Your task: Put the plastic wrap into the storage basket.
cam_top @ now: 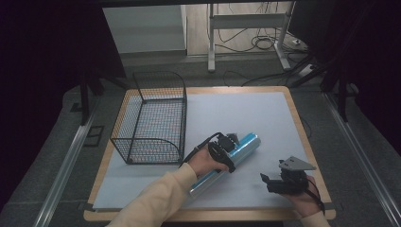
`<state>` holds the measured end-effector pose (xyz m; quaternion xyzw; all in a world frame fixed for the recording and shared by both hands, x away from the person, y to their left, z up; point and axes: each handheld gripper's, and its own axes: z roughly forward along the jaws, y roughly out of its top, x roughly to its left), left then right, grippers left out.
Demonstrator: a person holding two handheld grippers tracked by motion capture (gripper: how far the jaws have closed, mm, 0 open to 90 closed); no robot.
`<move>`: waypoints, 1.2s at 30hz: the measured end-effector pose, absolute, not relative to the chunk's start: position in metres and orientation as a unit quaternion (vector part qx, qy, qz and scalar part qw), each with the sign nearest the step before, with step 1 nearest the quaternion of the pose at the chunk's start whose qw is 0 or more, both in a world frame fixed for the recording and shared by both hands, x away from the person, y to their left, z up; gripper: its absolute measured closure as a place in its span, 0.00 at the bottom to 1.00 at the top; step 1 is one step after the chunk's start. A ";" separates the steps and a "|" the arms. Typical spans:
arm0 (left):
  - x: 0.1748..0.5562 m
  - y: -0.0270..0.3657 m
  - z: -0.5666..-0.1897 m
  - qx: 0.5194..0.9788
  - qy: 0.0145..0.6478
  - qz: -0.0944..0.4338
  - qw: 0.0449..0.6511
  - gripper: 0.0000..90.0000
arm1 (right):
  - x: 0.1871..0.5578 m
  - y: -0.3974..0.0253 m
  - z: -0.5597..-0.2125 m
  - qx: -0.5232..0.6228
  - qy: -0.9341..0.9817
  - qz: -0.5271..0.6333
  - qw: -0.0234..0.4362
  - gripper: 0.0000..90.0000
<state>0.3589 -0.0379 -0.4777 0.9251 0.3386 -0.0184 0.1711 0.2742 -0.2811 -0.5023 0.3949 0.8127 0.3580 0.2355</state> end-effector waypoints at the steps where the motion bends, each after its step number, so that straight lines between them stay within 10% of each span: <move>1: 0.359 -0.037 -0.477 0.925 0.338 -0.019 0.172 0.35 | 0.274 -0.281 -0.502 0.395 0.813 0.358 0.235 0.15; 36: 0.360 -0.020 -0.432 0.922 0.324 -0.008 0.213 0.35 | 0.275 -0.282 -0.503 0.400 0.811 0.356 0.235 0.15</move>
